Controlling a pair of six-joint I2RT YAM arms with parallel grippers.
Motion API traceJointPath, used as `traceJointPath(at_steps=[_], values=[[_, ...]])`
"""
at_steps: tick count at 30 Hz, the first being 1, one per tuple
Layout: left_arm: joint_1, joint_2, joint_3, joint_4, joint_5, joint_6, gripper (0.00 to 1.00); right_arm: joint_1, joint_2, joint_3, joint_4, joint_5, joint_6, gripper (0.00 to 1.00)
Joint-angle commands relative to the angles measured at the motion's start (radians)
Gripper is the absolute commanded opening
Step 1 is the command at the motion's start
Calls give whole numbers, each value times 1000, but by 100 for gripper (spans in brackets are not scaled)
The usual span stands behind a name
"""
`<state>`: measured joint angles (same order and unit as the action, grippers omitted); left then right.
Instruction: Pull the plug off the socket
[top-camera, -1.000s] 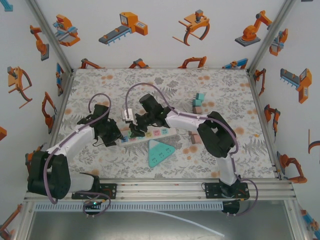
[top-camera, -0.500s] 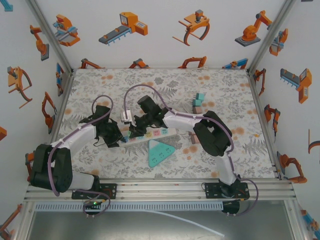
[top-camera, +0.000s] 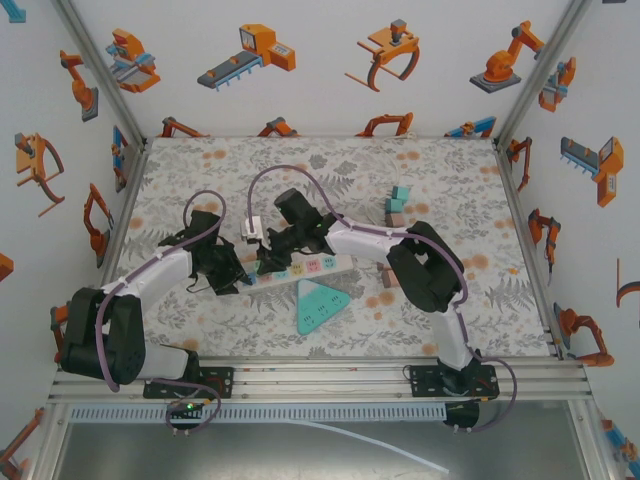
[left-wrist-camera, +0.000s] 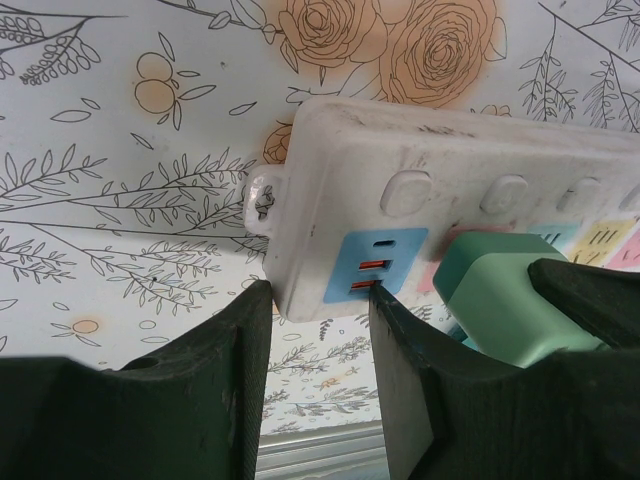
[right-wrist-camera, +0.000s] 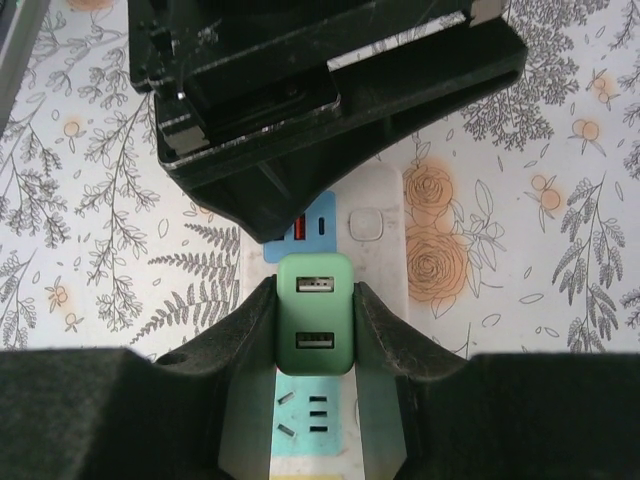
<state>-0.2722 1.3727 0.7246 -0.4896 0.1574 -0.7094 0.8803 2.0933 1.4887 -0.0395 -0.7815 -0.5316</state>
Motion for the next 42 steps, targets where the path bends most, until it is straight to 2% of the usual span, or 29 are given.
traceJointPath(at_steps=[1,12,16,22,27,33,37,39,42], values=[[-2,36,-29,-33,-37,9,43,11,-27,52,51,-86,16,15],[-1,4,-13,-43,-37,14,43,7,-59,54,36,-78,24,15],[0,-66,19,-48,-11,31,45,-20,-126,21,152,-62,190,15],[-2,-250,70,-18,21,61,49,-97,-286,-91,278,90,404,14],[-1,-383,106,18,28,82,50,-203,-423,-193,358,203,592,15],[-4,-453,169,89,80,157,58,-356,-571,-300,356,358,806,14],[-9,-462,199,195,194,226,69,-516,-604,-311,240,419,1010,13],[-26,-453,223,221,248,266,80,-594,-605,-309,178,444,1084,14],[-82,-425,288,198,272,349,98,-727,-576,-316,133,457,1204,14]])
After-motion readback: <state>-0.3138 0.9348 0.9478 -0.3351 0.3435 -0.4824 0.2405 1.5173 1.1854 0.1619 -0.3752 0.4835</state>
